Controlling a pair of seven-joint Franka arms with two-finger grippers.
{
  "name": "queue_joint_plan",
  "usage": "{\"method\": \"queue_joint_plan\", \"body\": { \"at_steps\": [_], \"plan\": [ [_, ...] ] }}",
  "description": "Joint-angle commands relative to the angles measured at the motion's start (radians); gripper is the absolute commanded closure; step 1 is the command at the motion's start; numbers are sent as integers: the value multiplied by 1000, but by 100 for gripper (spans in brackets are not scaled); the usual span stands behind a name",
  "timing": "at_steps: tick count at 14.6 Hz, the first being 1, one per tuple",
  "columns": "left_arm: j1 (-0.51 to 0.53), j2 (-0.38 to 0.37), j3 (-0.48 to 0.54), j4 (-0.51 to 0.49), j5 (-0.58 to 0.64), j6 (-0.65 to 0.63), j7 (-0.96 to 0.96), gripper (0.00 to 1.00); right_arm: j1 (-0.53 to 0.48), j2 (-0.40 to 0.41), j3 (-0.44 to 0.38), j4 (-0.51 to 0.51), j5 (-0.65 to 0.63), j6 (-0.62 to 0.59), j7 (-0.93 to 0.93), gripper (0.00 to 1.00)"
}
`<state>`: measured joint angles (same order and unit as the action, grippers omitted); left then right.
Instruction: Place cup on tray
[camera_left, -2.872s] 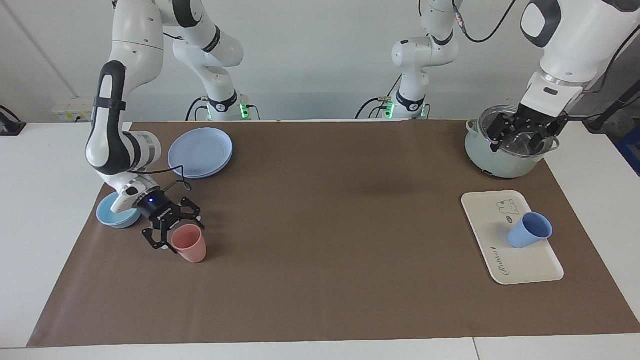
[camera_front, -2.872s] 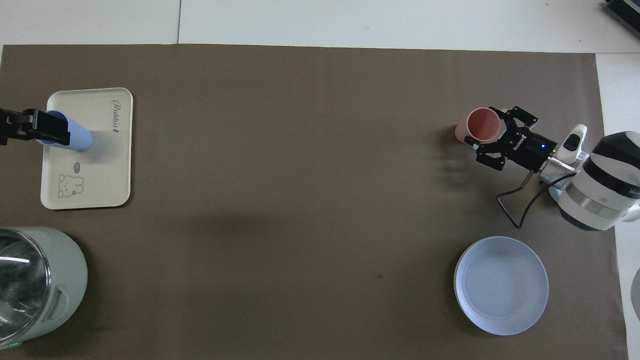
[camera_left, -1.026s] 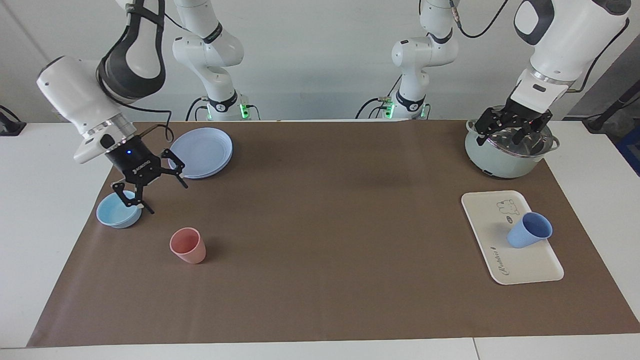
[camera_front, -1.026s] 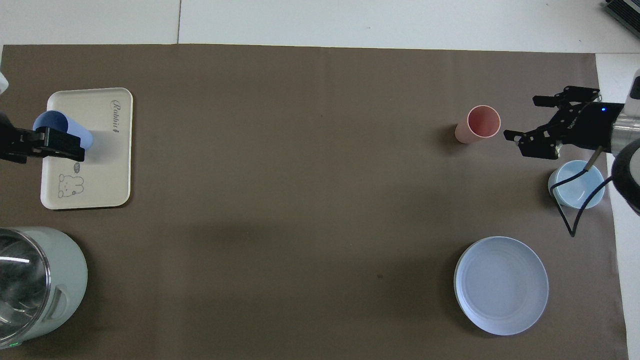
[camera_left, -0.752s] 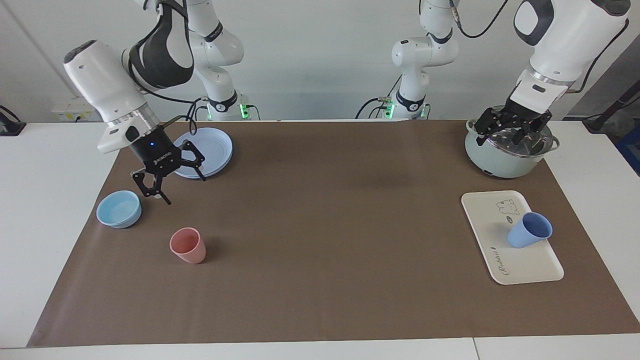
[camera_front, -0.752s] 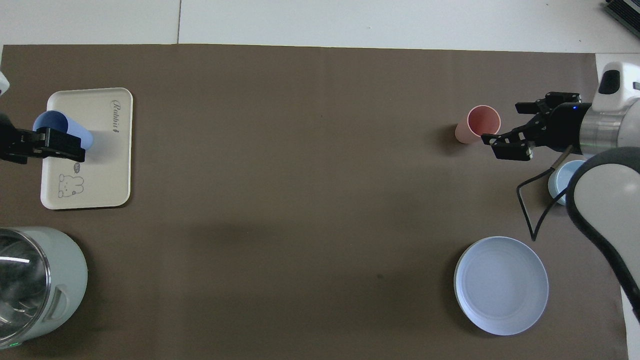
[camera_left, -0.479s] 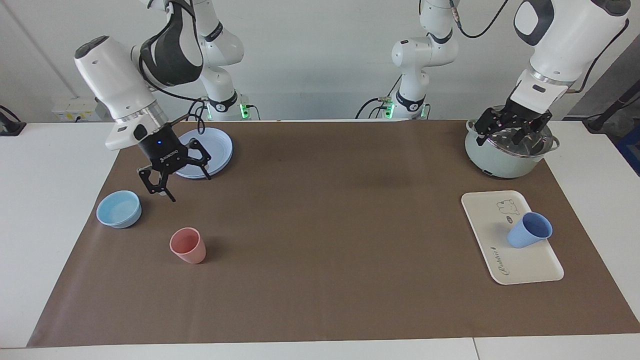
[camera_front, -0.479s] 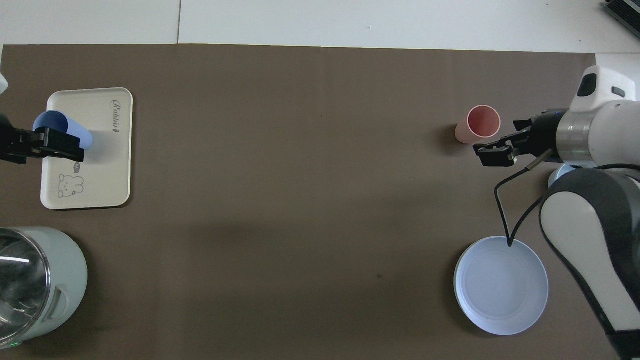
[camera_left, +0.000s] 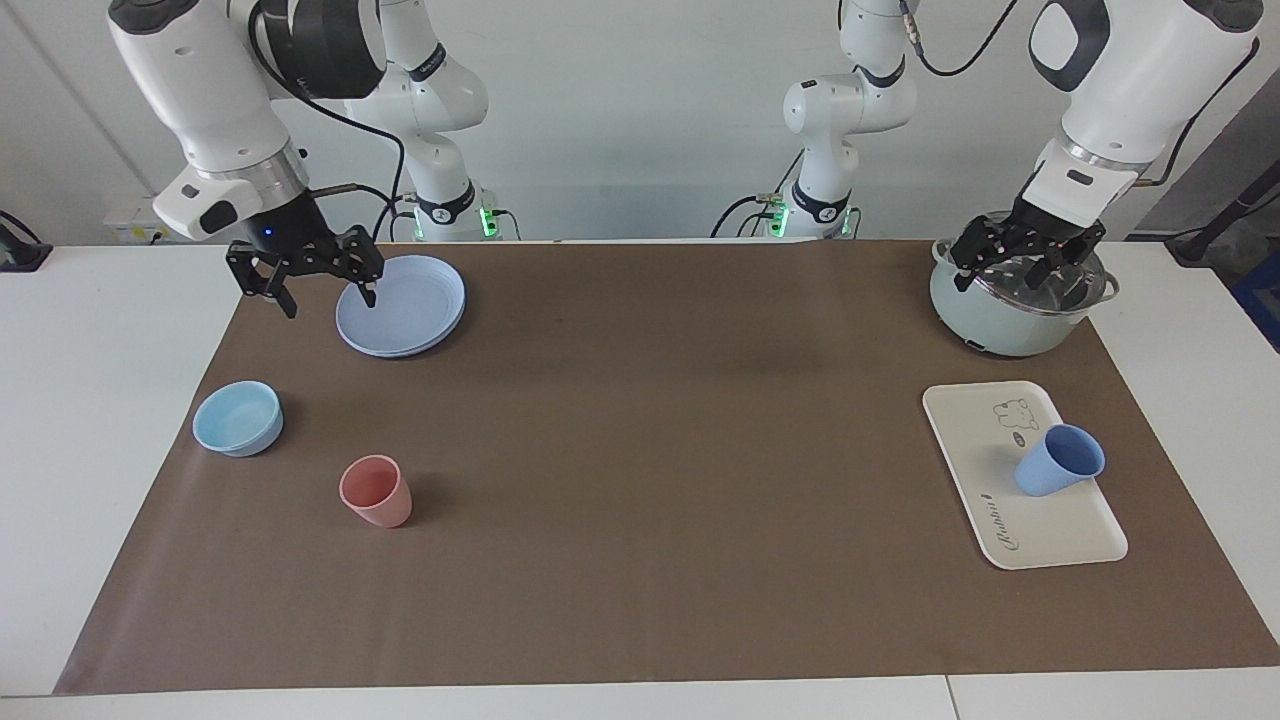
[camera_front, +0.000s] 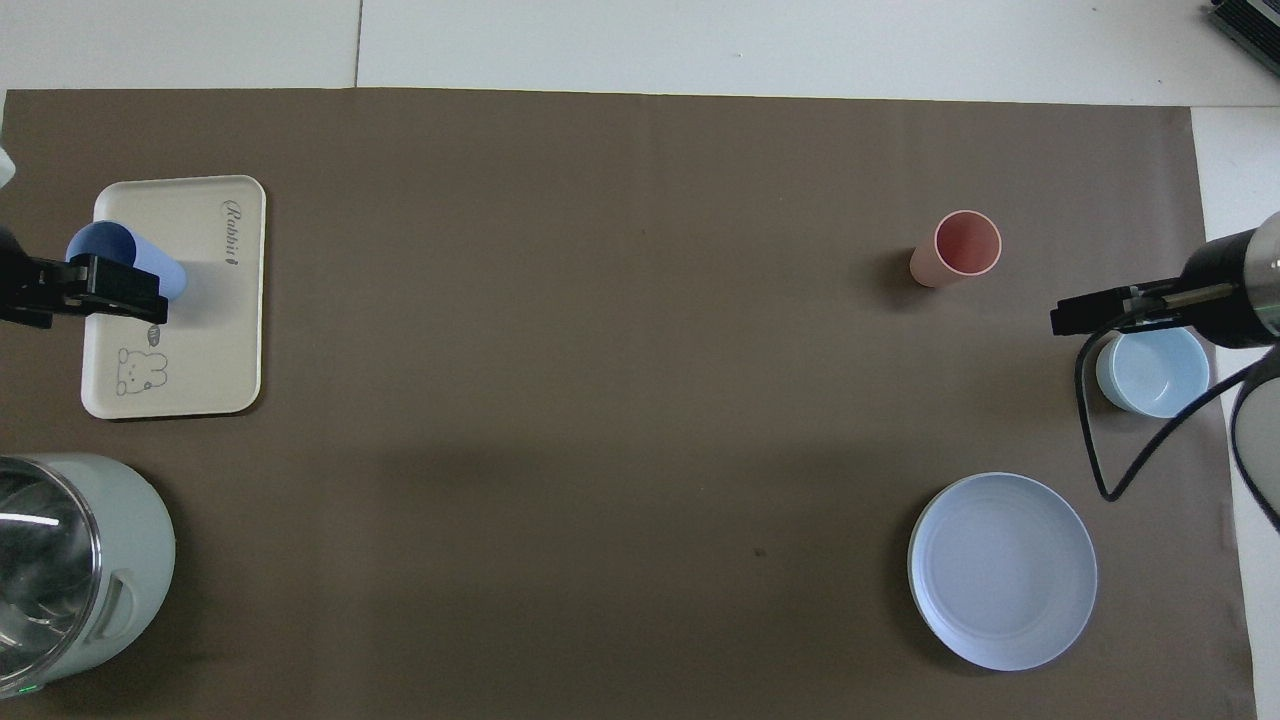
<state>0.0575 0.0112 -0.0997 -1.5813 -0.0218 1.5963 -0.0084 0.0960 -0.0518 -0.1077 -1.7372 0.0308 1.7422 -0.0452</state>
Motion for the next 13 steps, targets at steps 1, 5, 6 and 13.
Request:
{"method": "queue_joint_plan", "body": {
  "at_steps": [1,5,6,13],
  "plan": [
    [1,-25,3,-28,-7,10,-1,0,-79,-29,5,15,-15,-93,128,0],
    [-2,-25,3,-28,-7,10,1,0,-91,-40,8,56,-80,-128,105,0],
    [1,-25,3,-26,-7,11,1,0,-91,-30,8,94,-83,-145,85,0],
    [1,-22,3,-14,28,33,2,0,-99,-10,11,137,-68,-188,62,0]
  ]
}}
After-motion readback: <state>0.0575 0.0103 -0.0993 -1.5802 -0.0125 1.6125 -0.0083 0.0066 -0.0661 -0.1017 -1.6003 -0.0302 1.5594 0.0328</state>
